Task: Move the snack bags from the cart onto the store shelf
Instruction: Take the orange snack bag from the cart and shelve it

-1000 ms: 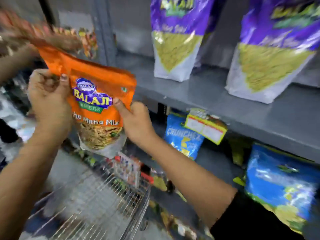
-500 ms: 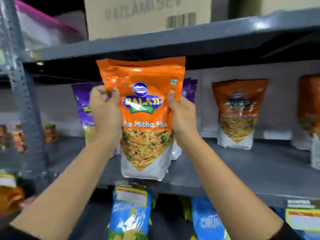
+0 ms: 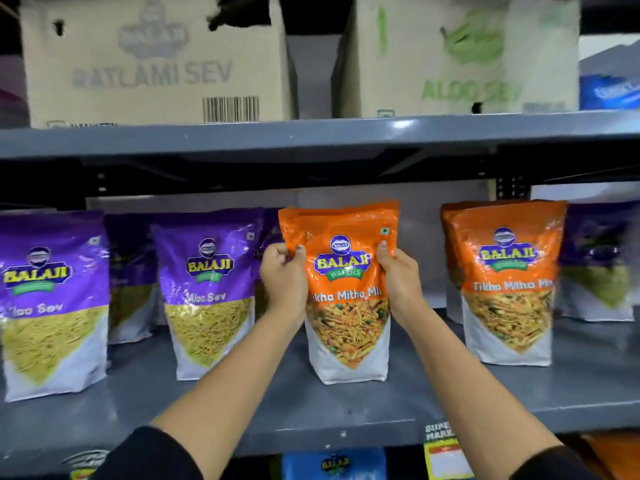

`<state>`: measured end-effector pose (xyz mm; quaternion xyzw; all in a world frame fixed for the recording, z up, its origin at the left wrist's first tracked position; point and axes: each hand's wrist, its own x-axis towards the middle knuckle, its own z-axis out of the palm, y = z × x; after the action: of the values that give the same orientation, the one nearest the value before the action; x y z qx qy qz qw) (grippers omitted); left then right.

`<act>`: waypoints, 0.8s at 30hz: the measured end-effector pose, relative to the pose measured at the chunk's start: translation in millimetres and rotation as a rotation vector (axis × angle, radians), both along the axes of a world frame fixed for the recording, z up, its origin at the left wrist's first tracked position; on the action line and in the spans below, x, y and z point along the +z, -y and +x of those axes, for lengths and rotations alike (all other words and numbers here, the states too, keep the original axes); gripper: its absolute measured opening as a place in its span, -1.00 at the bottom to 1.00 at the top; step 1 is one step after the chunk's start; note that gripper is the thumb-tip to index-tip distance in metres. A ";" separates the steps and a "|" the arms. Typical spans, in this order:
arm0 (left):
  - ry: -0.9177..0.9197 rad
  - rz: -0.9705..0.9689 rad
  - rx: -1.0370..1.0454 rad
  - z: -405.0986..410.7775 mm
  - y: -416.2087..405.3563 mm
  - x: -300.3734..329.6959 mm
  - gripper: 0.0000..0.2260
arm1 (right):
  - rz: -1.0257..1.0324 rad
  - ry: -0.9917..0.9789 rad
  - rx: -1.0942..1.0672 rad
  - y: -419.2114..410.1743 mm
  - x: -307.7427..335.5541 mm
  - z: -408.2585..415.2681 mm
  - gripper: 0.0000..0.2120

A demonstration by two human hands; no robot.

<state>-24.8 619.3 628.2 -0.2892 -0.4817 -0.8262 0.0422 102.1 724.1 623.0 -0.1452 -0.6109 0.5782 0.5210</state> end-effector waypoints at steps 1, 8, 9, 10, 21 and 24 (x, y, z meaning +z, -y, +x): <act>-0.008 -0.007 0.015 4.1 -6.8 -1.1 -0.92 | -0.005 0.014 0.003 -6.2 -1.8 2.0 -0.66; 0.106 0.074 -0.010 21.8 -17.9 -46.0 -0.89 | 0.070 0.200 0.181 -7.3 -42.6 21.3 -0.62; 0.126 0.019 -0.036 17.7 -17.9 -61.9 -0.86 | 0.059 0.248 0.229 -8.0 -57.8 25.9 -0.60; 0.149 -0.059 -0.064 12.4 -17.7 -79.4 -0.79 | 0.048 0.318 0.256 -9.2 -73.7 31.6 -0.51; 0.117 -0.418 -0.266 17.9 -13.8 -117.2 -0.49 | 0.045 0.375 0.248 -15.2 -105.8 39.6 -0.45; 0.063 -0.425 -0.288 20.3 -11.2 -112.8 -0.44 | 0.031 0.351 0.229 -11.4 -102.2 39.6 -0.55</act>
<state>-4.5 630.5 515.4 -0.3312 -0.5995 -0.7124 -0.1527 141.7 735.4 520.8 -0.1655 -0.7136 0.5900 0.3395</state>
